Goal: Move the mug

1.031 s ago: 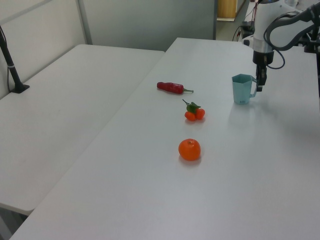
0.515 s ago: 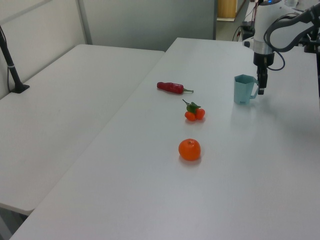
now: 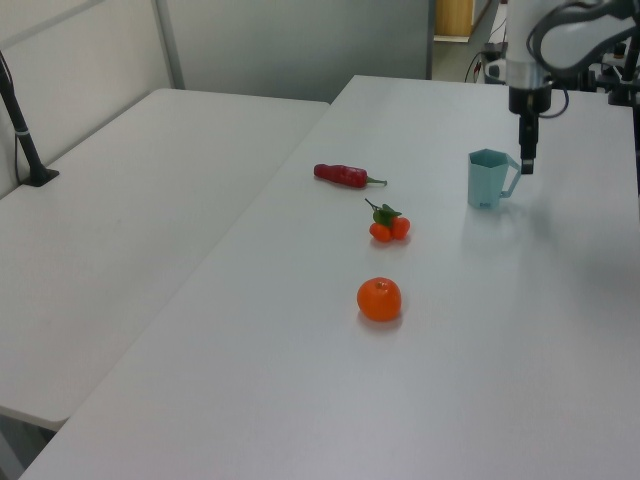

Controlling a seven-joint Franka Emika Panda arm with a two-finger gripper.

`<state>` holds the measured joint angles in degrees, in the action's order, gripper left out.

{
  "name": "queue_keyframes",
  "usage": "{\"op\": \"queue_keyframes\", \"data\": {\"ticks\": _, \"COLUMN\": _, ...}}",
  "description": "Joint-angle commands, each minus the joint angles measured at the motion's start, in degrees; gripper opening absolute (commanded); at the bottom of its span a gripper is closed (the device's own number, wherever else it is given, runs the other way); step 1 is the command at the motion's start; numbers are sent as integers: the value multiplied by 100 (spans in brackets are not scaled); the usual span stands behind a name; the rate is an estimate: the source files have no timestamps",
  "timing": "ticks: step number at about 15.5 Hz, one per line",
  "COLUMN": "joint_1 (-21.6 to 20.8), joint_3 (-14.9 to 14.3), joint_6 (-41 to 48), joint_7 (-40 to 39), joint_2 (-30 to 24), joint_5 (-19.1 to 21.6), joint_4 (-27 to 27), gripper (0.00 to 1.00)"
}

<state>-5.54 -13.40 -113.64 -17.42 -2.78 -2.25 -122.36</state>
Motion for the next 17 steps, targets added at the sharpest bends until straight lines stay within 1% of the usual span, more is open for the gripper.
{"op": "queue_keyframes", "data": {"ticks": 1, "joint_1": -26, "joint_3": 258, "joint_6": 1762, "joint_7": 739, "joint_2": -74, "joint_5": 364, "joint_4": 1342, "gripper": 100}}
{"op": "queue_keyframes", "data": {"ticks": 3, "joint_1": -17, "joint_3": 337, "joint_6": 2440, "joint_7": 1046, "joint_2": -74, "joint_5": 708, "joint_4": 1993, "gripper": 100}}
{"op": "queue_keyframes", "data": {"ticks": 4, "joint_1": -26, "joint_3": 407, "joint_6": 2617, "joint_7": 1266, "joint_2": -65, "joint_5": 744, "joint_4": 2266, "gripper": 100}}
{"op": "queue_keyframes", "data": {"ticks": 5, "joint_1": -8, "joint_3": 591, "joint_6": 2715, "joint_7": 1529, "joint_2": -56, "joint_5": 744, "joint_4": 2495, "gripper": 100}}
{"op": "queue_keyframes", "data": {"ticks": 6, "joint_1": 9, "joint_3": 714, "joint_6": 2768, "joint_7": 1810, "joint_2": -47, "joint_5": 744, "joint_4": 2697, "gripper": 100}}
{"op": "queue_keyframes", "data": {"ticks": 7, "joint_1": 10, "joint_3": 829, "joint_6": 2821, "joint_7": 2109, "joint_2": -56, "joint_5": 753, "joint_4": 2856, "gripper": 100}}
{"op": "queue_keyframes", "data": {"ticks": 8, "joint_1": 27, "joint_3": 1047, "joint_6": 2917, "joint_7": 2347, "joint_2": -65, "joint_5": 735, "joint_4": 2953, "gripper": 100}}
{"op": "queue_keyframes", "data": {"ticks": 9, "joint_1": 132, "joint_3": 1232, "joint_6": 3040, "joint_7": 2479, "joint_2": -65, "joint_5": 700, "joint_4": 3024, "gripper": 100}}
{"op": "queue_keyframes", "data": {"ticks": 10, "joint_1": 246, "joint_3": 1330, "joint_6": 3102, "joint_7": 2533, "joint_2": -73, "joint_5": 709, "joint_4": 3077, "gripper": 100}}
{"op": "queue_keyframes", "data": {"ticks": 11, "joint_1": 264, "joint_3": 1374, "joint_6": 3102, "joint_7": 2533, "joint_2": -100, "joint_5": 700, "joint_4": 3086, "gripper": 100}}
{"op": "queue_keyframes", "data": {"ticks": 13, "joint_1": 264, "joint_3": 1331, "joint_6": 2962, "joint_7": 2411, "joint_2": -83, "joint_5": 665, "joint_4": 3077, "gripper": 100}}
{"op": "queue_keyframes", "data": {"ticks": 15, "joint_1": 273, "joint_3": 1269, "joint_6": 2385, "joint_7": 2070, "joint_2": -56, "joint_5": 726, "joint_4": 3051, "gripper": 100}}
{"op": "queue_keyframes", "data": {"ticks": 17, "joint_1": 265, "joint_3": 1243, "joint_6": 2040, "joint_7": 1919, "joint_2": -21, "joint_5": 631, "joint_4": 3042, "gripper": 100}}
